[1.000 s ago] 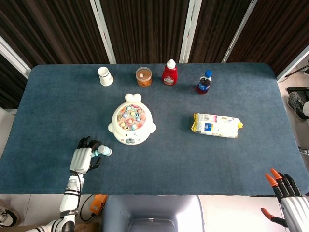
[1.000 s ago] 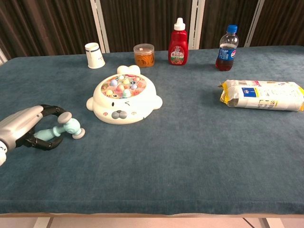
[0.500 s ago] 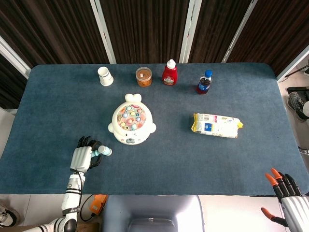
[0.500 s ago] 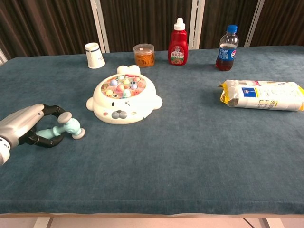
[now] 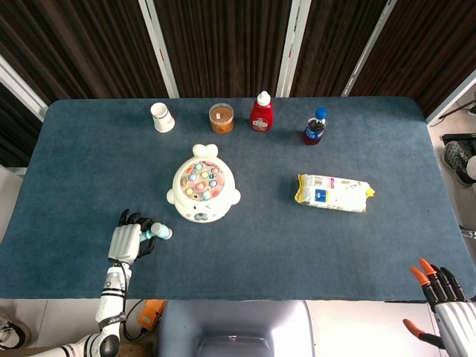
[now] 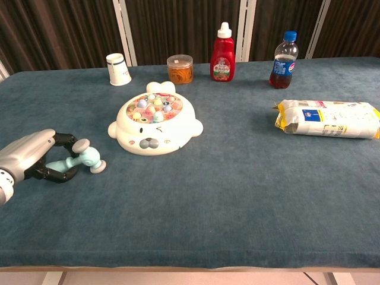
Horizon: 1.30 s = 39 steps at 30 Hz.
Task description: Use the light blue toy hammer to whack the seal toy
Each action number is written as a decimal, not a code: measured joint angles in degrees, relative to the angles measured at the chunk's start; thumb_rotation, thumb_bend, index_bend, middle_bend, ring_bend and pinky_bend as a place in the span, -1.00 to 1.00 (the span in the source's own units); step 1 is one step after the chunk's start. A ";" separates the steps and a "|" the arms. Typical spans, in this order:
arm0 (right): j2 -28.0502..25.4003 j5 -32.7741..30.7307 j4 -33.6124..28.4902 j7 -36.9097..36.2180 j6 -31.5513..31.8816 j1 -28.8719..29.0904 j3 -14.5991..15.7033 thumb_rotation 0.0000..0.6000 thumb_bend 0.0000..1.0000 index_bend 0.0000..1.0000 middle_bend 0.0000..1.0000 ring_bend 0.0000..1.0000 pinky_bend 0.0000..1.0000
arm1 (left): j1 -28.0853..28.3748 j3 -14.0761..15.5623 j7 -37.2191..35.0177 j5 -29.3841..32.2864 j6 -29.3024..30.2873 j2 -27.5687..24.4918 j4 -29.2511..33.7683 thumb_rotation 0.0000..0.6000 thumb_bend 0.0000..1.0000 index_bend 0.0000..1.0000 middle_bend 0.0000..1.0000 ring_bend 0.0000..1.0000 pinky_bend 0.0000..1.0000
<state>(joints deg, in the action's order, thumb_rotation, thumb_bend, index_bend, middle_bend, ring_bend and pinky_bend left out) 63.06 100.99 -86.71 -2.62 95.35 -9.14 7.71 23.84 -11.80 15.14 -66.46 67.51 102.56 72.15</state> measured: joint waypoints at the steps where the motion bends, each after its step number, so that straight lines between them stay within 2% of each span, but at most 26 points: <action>1: 0.00 0.01 0.03 -0.04 0.03 -0.01 0.00 1.00 -0.65 -1.00 -0.94 -1.00 -0.88 | 0.02 0.00 0.00 -0.05 0.14 0.04 -0.05 1.00 -0.19 -0.11 -0.17 -0.62 -1.00; 13: -0.08 -0.18 0.07 -0.36 0.16 -0.05 -0.12 1.00 -0.65 -1.00 -0.94 -1.00 -0.88 | 0.23 0.33 0.27 -0.09 0.52 0.29 -0.37 1.00 -0.15 -0.02 -0.07 -0.55 -1.00; 21: -0.08 -0.09 0.13 -0.48 0.28 -0.07 -0.13 1.00 -0.65 -1.00 -0.94 -1.00 -0.89 | 0.25 0.61 0.59 -0.30 0.88 0.17 -0.21 1.00 -0.11 0.09 0.05 -0.42 -0.94; 27: -0.10 -0.17 0.11 -0.53 0.22 -0.09 -0.12 1.00 -0.65 -1.00 -0.94 -1.00 -0.88 | 0.32 0.86 1.65 0.12 0.70 0.33 -0.47 1.00 -0.07 0.23 0.25 -0.22 -0.75; 30: -0.10 -0.19 0.17 -0.60 0.22 -0.09 -0.12 1.00 -0.65 -1.00 -0.94 -1.00 -0.88 | 0.34 0.91 1.95 0.00 1.13 0.62 -0.73 1.00 0.06 0.33 0.38 -0.11 -0.67; 32: -0.12 -0.17 0.16 -0.62 0.20 -0.08 -0.12 1.00 -0.65 -1.00 -0.94 -1.00 -0.88 | 0.34 0.86 1.81 -0.32 1.71 0.93 -0.99 1.00 0.18 0.44 0.55 0.02 -0.62; 37: -0.15 -0.17 0.24 -0.77 0.29 -0.13 -0.10 1.00 -0.65 -1.00 -0.94 -1.00 -0.88 | 0.26 0.78 1.72 -0.75 2.60 1.61 -1.82 1.00 0.23 0.50 0.72 0.12 -0.57; 38: -0.14 -0.16 0.25 -0.77 0.30 -0.14 -0.09 1.00 -0.65 -1.00 -0.94 -1.00 -0.88 | 0.20 0.75 1.65 -0.69 2.65 1.67 -1.83 1.00 0.22 0.50 0.74 0.14 -0.48; 39: -0.14 -0.12 0.27 -0.74 0.29 -0.14 -0.07 1.00 -0.65 -1.00 -0.94 -1.00 -0.88 | 0.10 0.72 1.55 -0.63 2.81 1.72 -1.88 1.00 0.23 0.50 0.75 0.17 -0.29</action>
<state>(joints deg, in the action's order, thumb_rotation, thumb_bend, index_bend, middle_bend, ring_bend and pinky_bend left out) 62.92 100.87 -86.44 -3.36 95.65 -9.28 7.64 23.94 -11.08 16.68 -67.09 70.32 104.28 70.27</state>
